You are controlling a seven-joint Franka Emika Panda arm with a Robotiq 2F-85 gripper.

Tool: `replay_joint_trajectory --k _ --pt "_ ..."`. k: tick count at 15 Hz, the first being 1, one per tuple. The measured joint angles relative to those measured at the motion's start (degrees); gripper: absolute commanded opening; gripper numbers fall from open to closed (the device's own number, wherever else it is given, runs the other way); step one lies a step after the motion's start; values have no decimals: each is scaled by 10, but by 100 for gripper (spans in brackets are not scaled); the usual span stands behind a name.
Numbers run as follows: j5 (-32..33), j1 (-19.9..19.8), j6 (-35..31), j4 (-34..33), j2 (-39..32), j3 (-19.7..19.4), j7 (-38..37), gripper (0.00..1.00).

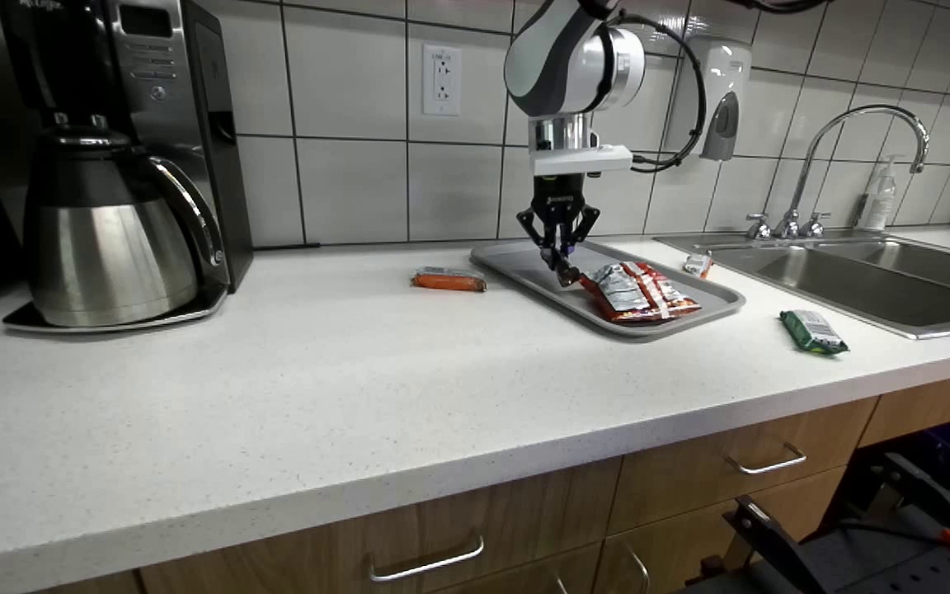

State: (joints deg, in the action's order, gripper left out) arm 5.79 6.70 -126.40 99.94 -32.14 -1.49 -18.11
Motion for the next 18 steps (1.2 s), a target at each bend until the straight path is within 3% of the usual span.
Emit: replay_joint_trajectory --k 8,18 --pt "0 1 2 -14 -13 0 -10 99" --pt "-1 6 30 -28 15 4 6 100"
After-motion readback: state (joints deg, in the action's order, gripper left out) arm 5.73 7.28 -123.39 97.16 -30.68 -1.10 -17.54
